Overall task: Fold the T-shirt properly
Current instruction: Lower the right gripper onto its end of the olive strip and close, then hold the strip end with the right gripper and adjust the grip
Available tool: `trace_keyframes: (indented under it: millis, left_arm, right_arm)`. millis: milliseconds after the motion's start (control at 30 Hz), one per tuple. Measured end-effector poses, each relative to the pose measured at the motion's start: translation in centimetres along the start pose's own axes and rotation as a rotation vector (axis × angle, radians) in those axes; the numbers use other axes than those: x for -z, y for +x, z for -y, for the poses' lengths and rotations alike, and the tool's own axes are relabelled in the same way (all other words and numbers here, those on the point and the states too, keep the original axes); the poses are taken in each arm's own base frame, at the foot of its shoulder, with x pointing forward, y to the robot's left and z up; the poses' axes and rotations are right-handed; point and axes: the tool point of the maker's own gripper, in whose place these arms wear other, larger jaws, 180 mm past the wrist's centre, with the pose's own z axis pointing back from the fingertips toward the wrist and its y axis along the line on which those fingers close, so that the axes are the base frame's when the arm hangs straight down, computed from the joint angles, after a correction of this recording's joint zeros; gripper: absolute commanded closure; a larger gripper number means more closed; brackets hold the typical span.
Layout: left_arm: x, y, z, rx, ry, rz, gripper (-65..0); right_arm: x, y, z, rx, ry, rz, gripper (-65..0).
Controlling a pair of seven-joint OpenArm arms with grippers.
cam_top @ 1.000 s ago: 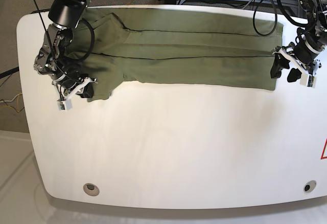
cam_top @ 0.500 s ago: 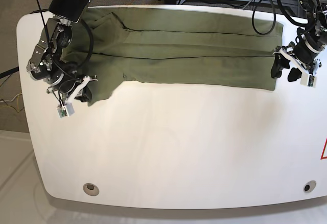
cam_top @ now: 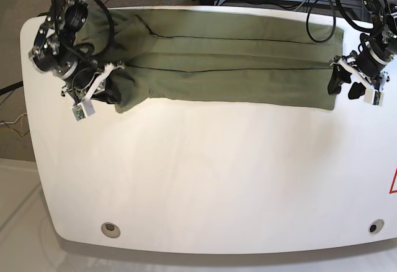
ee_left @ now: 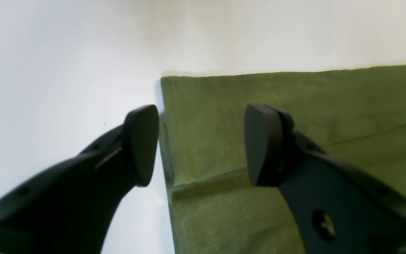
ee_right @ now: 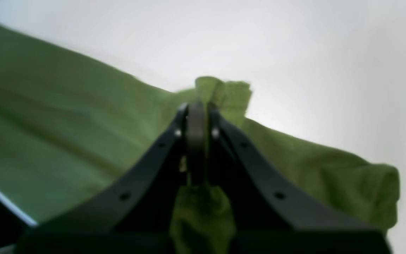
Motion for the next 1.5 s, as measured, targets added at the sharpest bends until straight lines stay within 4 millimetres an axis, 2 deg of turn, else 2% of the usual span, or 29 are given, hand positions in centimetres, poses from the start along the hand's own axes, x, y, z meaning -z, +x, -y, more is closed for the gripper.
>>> trace_keyframes:
  millis: [133, 233, 533, 700, 967, 1033, 1233, 1333, 1500]
  left_arm:
    - [0.0, 0.2, -0.1, 0.002, 0.002, 0.007, -36.3]
    - [0.0, 0.2, -0.1, 0.000, 0.005, 0.006, -36.4]
    - [0.1, 0.4, -0.1, -0.002, 0.004, 0.011, -36.3]
    - [0.1, 0.3, 0.0, -0.003, 0.002, 0.011, -36.4]
    - [0.1, 0.4, 0.0, -0.002, 0.001, 0.010, -36.6]
    - [0.1, 0.4, 0.0, -0.002, 0.000, 0.011, -36.7]
    - [0.1, 0.6, -0.1, 0.003, 0.007, 0.013, -36.7]
    - [0.2, 0.6, -0.1, 0.003, 0.007, 0.015, -36.7]
    - [0.1, 0.7, -0.2, 0.005, 0.009, 0.016, -36.8]
  right_arm:
    - [-0.6, -0.6, -1.3, -0.007, 0.025, 0.005, 0.0]
    - [-0.6, -1.9, -1.4, -0.001, 0.016, -0.043, 0.0]
    - [-1.1, -3.0, -2.0, -0.010, 0.006, -0.072, 0.0]
    - [-1.3, -3.7, -1.6, -0.001, -0.006, -0.092, -0.2]
    - [-1.5, -5.4, -1.4, 0.007, -0.005, -0.166, -24.8]
    - [-1.4, -5.4, -1.5, 0.008, 0.003, -0.163, -34.9]
    - [-1.5, -4.8, -3.6, 0.037, 0.100, -0.113, -36.3]
    - [-1.7, -5.1, -3.7, 0.038, 0.116, -0.126, -36.9]
    - [-1.8, -4.0, -4.0, 0.038, 0.174, -0.091, -38.3]
